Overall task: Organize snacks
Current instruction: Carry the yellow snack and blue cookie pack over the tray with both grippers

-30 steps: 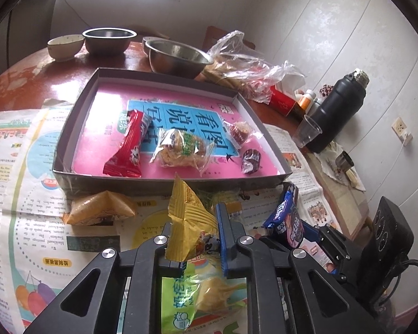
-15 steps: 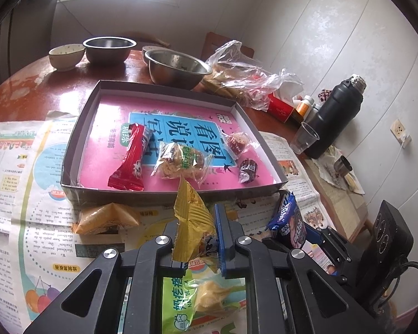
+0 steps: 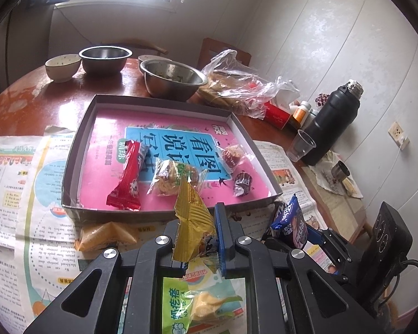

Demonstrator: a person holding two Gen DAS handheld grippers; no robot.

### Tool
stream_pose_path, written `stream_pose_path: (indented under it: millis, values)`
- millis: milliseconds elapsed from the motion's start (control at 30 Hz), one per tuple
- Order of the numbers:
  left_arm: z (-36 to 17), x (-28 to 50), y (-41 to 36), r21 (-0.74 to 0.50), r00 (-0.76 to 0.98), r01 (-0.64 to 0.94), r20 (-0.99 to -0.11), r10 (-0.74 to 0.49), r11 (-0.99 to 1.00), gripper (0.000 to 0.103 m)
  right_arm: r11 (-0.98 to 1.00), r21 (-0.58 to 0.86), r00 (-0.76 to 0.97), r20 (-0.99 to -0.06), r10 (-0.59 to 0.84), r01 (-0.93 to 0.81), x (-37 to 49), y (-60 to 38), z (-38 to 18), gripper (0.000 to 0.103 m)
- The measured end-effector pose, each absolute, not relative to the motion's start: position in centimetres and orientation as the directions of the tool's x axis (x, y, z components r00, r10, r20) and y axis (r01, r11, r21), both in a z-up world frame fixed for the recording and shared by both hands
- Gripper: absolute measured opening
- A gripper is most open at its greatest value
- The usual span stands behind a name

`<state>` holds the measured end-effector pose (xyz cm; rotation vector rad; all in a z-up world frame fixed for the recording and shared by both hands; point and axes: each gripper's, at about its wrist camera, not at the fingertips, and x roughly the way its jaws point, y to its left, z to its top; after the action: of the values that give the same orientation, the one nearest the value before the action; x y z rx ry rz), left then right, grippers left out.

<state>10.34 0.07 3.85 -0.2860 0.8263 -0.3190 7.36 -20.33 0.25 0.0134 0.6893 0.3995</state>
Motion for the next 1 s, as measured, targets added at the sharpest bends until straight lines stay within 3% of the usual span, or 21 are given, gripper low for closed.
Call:
stream_pose_path:
  millis: [1000]
  values:
    - [5.4,15.5,2.4,-0.401,0.656,0.113,-0.657,-0.372,0.909,0.015,0.932,0.150,0.707,-0.615,0.350,-0.331,12.2,-19.6,2.7,0.060]
